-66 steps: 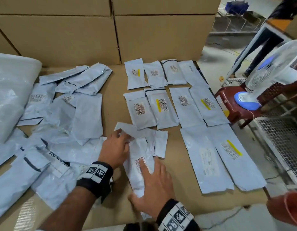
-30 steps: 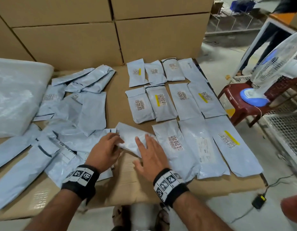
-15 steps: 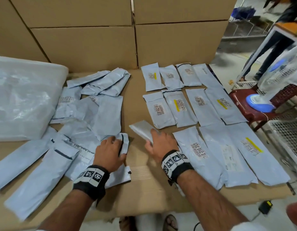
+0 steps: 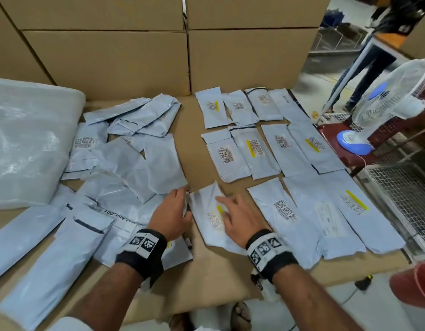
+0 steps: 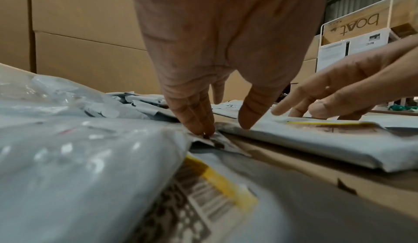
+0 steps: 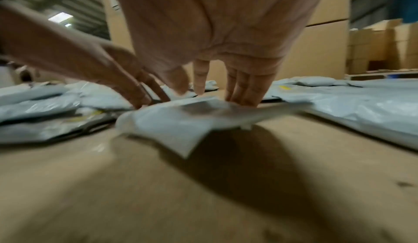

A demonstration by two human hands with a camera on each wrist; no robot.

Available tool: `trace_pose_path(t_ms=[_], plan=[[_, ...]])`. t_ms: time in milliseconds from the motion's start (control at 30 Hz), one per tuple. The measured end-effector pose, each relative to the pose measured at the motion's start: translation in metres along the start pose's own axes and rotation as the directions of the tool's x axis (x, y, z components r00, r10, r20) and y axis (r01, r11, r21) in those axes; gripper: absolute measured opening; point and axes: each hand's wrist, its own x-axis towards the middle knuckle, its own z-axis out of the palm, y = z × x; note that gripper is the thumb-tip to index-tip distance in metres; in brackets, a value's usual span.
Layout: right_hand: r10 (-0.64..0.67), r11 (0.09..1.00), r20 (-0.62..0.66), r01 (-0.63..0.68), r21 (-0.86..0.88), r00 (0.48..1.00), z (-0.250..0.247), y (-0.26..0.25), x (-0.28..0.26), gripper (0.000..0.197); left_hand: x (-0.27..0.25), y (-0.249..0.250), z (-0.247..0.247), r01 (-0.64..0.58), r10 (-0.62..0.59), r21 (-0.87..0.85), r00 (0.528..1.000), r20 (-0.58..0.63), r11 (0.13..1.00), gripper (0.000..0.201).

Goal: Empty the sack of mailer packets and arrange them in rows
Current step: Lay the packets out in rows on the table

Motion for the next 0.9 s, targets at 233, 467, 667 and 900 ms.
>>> trace_pose_path(t_ms=[233, 467, 667, 900], plan=[[0.143, 0.957, 0.052, -0.125, -0.261, 0.988, 0.022, -0.033, -0.015, 0.100, -0.003, -0.005, 0.011, -0.042, 0.039, -0.082, 0.999, -0.036, 0.996, 0.062], [0.351, 0.935, -0.027, -0.352, -0.039, 0.936, -0.008, -0.018, -0.046, 0.086, -0.006, 0.007, 0.021, -0.117, 0.119, -0.098, 0.993, 0.013, 0.988, 0.055], [0.300, 0.944, -0.006, -0.298, -0.144, 0.954, -0.011, 0.010, -0.053, 0.087, -0.008, 0.036, 0.049, -0.232, 0.228, 0.050, 0.972, 0.063, 0.971, 0.041], [0.392, 0.908, -0.111, -0.403, -0.110, 0.913, -0.042, 0.090, -0.085, 0.066, -0.027, 0.070, 0.072, -0.173, 0.152, 0.178, 0.981, 0.123, 0.969, 0.090]])
